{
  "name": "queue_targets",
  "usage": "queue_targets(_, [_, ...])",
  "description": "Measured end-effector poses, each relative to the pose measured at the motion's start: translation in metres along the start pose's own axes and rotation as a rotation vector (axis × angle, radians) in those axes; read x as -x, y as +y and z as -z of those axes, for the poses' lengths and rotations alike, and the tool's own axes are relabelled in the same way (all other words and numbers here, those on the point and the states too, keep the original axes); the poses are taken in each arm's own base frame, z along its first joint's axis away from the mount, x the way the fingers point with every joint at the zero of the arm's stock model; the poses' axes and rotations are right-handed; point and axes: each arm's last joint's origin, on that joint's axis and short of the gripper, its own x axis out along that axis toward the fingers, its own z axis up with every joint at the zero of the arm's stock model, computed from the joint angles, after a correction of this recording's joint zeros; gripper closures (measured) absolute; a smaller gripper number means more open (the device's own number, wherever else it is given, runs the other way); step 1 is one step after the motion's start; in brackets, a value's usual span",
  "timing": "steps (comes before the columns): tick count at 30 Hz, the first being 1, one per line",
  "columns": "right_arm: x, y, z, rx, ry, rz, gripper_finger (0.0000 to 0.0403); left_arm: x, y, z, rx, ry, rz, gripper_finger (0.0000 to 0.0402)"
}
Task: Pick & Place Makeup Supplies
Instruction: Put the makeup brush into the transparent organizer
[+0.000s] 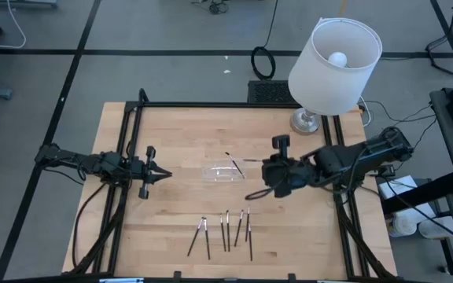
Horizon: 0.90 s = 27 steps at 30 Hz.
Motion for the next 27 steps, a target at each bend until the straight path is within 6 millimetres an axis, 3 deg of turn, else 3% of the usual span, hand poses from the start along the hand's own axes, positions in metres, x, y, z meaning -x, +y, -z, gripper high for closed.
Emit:
queue_targets(7, [-0.013,-0.022,-0.015,0.044,0.009,0.031,0.0403,0.0,0.0,0.0,0.0,0.0,0.0,0.0371])
queue_targets(17, [-0.063,-0.019,-0.039,0.026,0.024,-0.021,0.0403,0.0,0.0,0.0,0.0,0.0,0.0,0.0371])
queue_targets(23, [-0.071,-0.024,-0.026,-0.039,0.132,-0.066,0.0403,0.0,0.0,0.0,0.0,0.0,0.0,0.0371])
queue_targets(27, [-0.052,-0.026,0.001,-0.088,0.319,-0.176,0.0403,0.0,0.0,0.0,0.0,-0.001,-0.001,0.0371])
